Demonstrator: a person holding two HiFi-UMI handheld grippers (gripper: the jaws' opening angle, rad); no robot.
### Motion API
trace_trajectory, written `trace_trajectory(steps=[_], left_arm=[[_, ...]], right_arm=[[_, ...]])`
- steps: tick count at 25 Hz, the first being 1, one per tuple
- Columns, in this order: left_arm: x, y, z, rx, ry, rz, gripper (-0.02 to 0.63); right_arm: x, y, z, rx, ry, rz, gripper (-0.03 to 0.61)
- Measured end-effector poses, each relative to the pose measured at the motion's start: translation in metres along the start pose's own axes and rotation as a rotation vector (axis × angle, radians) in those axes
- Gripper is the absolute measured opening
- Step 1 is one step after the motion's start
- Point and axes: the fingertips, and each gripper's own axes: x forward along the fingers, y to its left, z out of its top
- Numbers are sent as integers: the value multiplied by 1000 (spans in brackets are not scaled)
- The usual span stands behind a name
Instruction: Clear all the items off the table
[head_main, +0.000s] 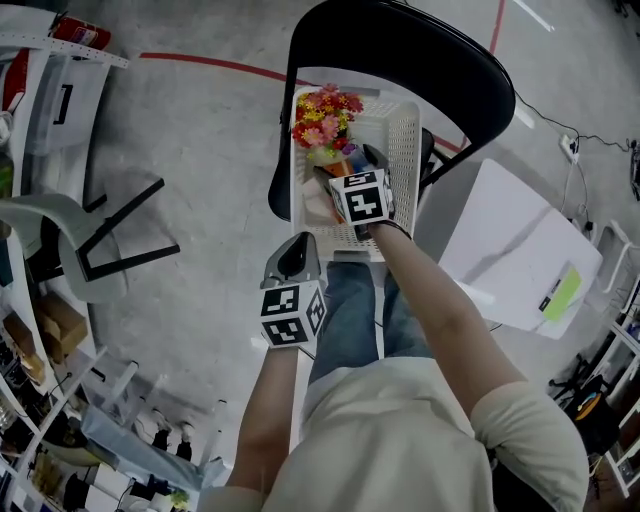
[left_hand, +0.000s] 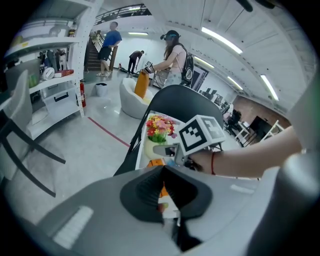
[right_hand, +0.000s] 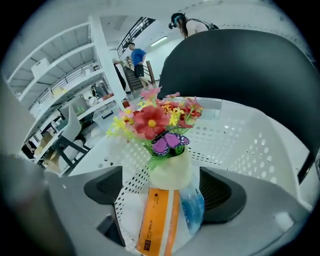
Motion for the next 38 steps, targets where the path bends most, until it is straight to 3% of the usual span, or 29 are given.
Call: trace_trajectory(steps=[10,20,24,38], left_arm=[[-13,-17,8,18,-44,4,8],[-31,-46,10,53,-70,-20,8],[-39,-56,10,60,-72,-29,8],[-74,-93,24,123,-126,-62,8]], right_arm=[[-66,6,5,3,-47,25,309],[-146,9,-2,-32,-98,1,33],[-172,11,-8,-35,-114,-3,0],[-263,27,-6,-65,-217,55,-2]])
